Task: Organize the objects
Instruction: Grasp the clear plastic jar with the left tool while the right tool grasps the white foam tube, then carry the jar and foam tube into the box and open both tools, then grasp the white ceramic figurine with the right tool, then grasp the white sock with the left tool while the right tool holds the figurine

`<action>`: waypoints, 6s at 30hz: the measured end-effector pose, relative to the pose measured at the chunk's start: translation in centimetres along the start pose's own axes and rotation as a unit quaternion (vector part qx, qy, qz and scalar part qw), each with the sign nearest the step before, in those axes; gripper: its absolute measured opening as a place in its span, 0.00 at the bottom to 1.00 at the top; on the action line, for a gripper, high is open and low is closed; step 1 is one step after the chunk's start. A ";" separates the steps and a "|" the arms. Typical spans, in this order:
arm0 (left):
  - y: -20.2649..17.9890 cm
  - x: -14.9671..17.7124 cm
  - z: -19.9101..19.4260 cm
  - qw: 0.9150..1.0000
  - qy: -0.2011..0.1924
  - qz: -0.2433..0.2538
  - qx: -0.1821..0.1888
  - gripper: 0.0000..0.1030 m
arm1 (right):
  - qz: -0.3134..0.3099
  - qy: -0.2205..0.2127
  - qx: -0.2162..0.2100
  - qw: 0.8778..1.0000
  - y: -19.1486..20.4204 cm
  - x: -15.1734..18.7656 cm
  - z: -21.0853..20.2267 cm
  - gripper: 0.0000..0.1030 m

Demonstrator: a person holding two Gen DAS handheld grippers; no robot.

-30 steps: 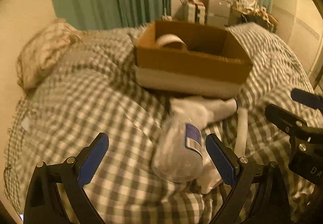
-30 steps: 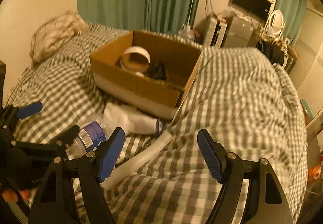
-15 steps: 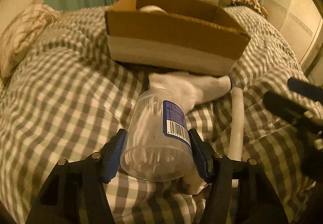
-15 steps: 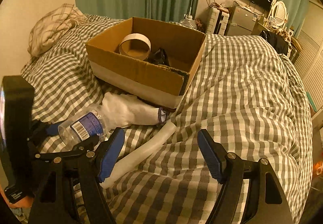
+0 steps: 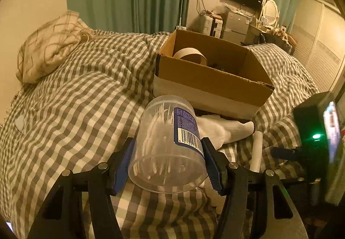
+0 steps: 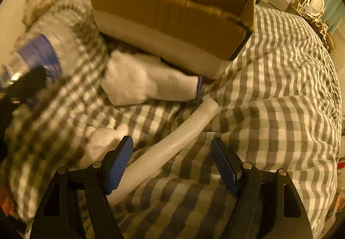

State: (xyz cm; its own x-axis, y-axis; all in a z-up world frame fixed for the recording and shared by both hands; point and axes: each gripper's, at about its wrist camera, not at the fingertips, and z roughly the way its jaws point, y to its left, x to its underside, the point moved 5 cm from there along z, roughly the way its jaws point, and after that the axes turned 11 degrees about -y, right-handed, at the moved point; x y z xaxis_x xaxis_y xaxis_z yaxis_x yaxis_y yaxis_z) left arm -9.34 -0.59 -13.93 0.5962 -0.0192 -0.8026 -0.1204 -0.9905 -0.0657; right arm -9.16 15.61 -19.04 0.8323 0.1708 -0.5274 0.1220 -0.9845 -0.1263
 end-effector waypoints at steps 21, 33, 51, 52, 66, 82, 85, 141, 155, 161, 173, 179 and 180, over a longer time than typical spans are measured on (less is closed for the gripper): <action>0.1 0.4 -2.2 1.000 -0.006 -0.006 0.008 0.61 | 0.028 -0.099 -0.043 0.994 -1.0 -0.9 -6.2 0.08; -1.3 -4.4 -5.0 0.999 -0.046 -0.006 0.017 0.61 | 0.029 -0.214 -0.080 0.973 -1.3 -5.8 -14.3 0.08; -3.9 -17.0 1.6 0.995 -0.091 0.023 0.032 0.61 | 0.019 -0.252 -0.045 0.966 -7.1 -20.8 -13.0 0.08; -4.1 -17.3 2.6 0.995 -0.088 0.026 0.034 0.61 | 0.024 -0.250 -0.049 0.967 -7.6 -21.4 -12.4 0.08; -6.1 -15.4 12.8 0.998 -0.029 0.036 0.039 0.63 | 0.046 -0.185 -0.071 0.979 -10.4 -22.4 -0.4 0.16; -3.6 -15.7 -1.8 0.996 -0.085 0.041 -0.006 0.94 | 0.048 -0.261 -0.011 0.964 -11.9 -17.4 -16.1 0.75; -2.4 -14.0 -4.6 0.995 -0.088 0.037 -0.019 0.94 | 0.036 -0.265 -0.002 0.964 -10.7 -14.8 -18.7 0.77; -0.4 -1.7 -1.5 0.999 0.016 0.017 -0.029 0.94 | -0.028 -0.175 -0.028 0.984 -1.3 -4.1 -9.9 0.49; -7.2 0.2 9.2 0.993 0.108 0.052 0.007 0.94 | 0.038 -0.183 -0.004 0.982 -8.8 -6.9 -7.1 0.49; -7.7 1.3 12.1 0.991 0.133 0.027 0.022 0.94 | 0.051 -0.167 -0.027 0.984 -9.1 -6.0 -5.0 0.49; -8.7 3.8 7.9 0.987 0.112 0.110 0.031 0.39 | 0.068 -0.173 -0.023 0.982 -8.9 -4.9 -6.6 0.49; -7.5 2.5 3.6 0.994 0.065 0.086 0.030 0.32 | 0.070 -0.189 -0.011 0.979 -8.5 -3.4 -9.8 0.49; -7.2 1.9 2.6 0.995 0.053 0.075 0.033 0.32 | 0.069 -0.192 -0.011 0.979 -8.4 -3.3 -10.3 0.49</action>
State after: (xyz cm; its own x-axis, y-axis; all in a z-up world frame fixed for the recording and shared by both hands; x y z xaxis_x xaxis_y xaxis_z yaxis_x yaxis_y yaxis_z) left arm -9.40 6.80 -16.48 0.6468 -0.1840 -0.7401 -0.2643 -0.9644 0.0087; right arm -7.40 22.90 -7.61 0.5769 0.0349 -0.8161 0.0375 -0.9992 -0.0162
